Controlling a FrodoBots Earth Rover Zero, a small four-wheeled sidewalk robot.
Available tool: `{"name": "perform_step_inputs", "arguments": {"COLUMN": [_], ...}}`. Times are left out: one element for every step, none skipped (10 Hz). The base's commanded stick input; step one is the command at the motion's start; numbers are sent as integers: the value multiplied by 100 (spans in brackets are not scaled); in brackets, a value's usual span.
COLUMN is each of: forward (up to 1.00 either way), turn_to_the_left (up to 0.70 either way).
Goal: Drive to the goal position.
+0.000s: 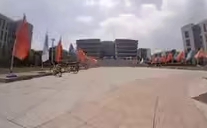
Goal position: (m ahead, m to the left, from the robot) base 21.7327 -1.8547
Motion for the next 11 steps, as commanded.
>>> {"name": "perform_step_inputs", "arguments": {"forward": [100, 100, 100, 100, 100, 100, 100, 100, 100, 100, 100], "turn_to_the_left": [0, 0, 0, 0, 0, 0, 0, 0, 0, 0, 0]}}
